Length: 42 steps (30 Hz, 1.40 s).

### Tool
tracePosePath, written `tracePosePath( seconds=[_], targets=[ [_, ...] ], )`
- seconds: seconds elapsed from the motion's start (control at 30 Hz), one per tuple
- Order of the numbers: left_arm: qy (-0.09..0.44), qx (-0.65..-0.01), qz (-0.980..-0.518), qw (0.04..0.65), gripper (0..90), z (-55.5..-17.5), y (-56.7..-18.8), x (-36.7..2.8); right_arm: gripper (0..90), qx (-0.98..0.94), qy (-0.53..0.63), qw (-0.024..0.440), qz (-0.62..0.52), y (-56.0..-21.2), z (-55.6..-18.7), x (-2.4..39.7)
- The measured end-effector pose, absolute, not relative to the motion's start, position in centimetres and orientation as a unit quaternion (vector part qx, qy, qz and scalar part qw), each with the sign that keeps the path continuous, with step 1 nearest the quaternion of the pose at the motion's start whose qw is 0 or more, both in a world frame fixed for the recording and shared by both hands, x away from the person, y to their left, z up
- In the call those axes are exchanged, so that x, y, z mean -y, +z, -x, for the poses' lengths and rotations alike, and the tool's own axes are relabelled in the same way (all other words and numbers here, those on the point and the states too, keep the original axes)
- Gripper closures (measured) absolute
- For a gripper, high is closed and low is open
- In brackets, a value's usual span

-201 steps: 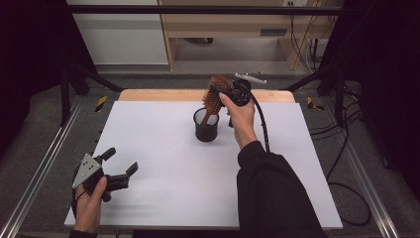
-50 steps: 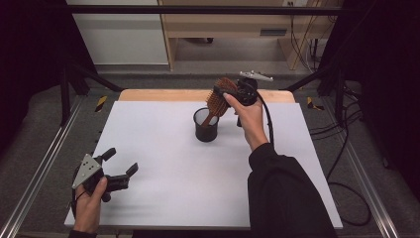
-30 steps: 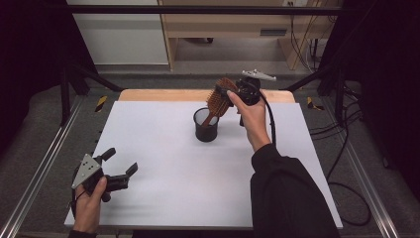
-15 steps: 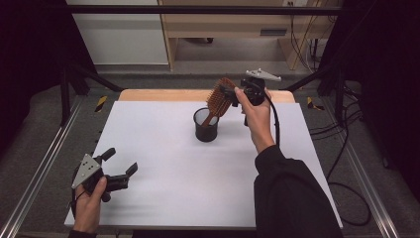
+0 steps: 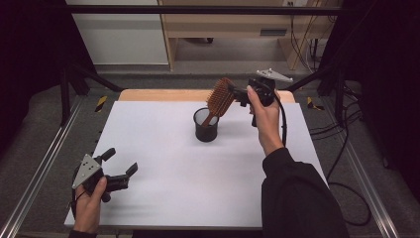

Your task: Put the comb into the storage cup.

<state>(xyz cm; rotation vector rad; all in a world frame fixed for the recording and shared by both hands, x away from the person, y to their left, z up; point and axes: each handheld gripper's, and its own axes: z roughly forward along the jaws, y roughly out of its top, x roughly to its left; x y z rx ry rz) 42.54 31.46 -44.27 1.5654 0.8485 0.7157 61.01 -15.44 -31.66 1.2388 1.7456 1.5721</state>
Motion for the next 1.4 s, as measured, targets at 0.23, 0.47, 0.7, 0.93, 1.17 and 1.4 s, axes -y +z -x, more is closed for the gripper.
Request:
tracePosePath(
  seconds=[0.23, 0.47, 0.7, 0.93, 1.17, 1.4],
  targets=[
    [0.306, -0.363, -0.666, 0.575, 1.4, -42.5, -44.2, -31.5, 8.0, -0.640, 0.571, 0.252, -0.448, -31.3, -60.5, 16.0],
    [0.307, -0.367, -0.663, 0.576, 1.3, -42.5, -44.2, -31.6, 4.9, -0.638, 0.557, 0.290, -0.446, -31.1, -60.1, 16.4],
    [0.307, -0.369, -0.663, 0.575, 1.3, -42.5, -44.2, -31.6, 4.9, -0.633, 0.554, 0.306, -0.445, -31.1, -59.7, 17.2],
    [0.303, -0.378, -0.659, 0.575, 1.3, -42.6, -44.2, -31.6, 4.2, -0.626, 0.557, 0.320, -0.443, -30.9, -59.3, 17.5],
    [0.303, -0.384, -0.657, 0.573, 1.3, -42.6, -44.2, -31.7, 4.3, -0.623, 0.559, 0.329, -0.438, -30.7, -58.6, 18.0],
    [0.303, -0.384, -0.657, 0.574, 1.3, -42.6, -44.3, -31.7, 4.4, -0.621, 0.559, 0.330, -0.439, -30.9, -58.0, 19.0]
  ],
)
